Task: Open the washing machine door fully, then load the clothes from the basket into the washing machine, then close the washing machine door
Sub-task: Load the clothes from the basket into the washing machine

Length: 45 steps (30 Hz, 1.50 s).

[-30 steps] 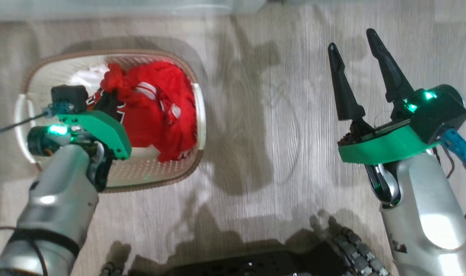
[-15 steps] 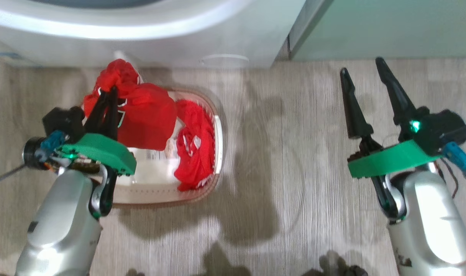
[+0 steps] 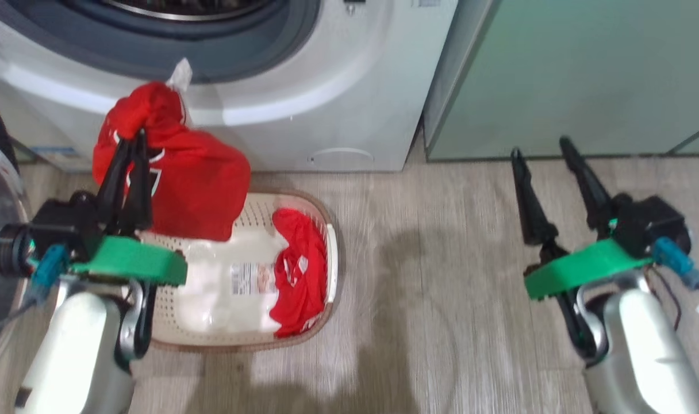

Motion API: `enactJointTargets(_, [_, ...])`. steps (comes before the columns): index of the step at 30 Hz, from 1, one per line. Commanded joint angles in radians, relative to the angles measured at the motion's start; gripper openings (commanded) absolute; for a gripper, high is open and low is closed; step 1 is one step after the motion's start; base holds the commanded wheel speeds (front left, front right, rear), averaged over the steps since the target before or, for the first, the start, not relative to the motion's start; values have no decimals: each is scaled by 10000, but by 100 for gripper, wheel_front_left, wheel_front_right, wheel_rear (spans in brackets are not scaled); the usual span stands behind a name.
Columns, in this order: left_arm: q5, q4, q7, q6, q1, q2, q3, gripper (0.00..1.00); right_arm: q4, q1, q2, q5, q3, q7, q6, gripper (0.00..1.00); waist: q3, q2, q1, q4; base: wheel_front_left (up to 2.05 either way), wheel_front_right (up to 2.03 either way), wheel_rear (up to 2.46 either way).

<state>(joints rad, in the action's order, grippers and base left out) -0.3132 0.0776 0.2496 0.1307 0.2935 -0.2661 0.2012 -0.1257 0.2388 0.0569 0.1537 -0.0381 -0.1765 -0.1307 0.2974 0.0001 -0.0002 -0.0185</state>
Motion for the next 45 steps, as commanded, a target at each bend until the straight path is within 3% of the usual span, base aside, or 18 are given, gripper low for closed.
enactJointTargets(1, [164, -502, 122, 125, 3, -438, -450, 0, 257, -180, -66, 71, -250, 33, 0, 100, -359, -1, 2, -67, 0, 0, 0])
enactJointTargets(21, [344, -1246, 72, 635, -1875, -634, -599, 0, 836, -1641, -66, 159, -166, 639, 0, 100, -1769, -1, 2, -187, 0, 0, 0])
enactJointTargets(45, [170, -1048, 33, 724, -1744, -646, -492, 0, 1018, -1590, -66, 103, -215, 793, 0, 100, -1713, -1, 2, -126, 0, 0, 0])
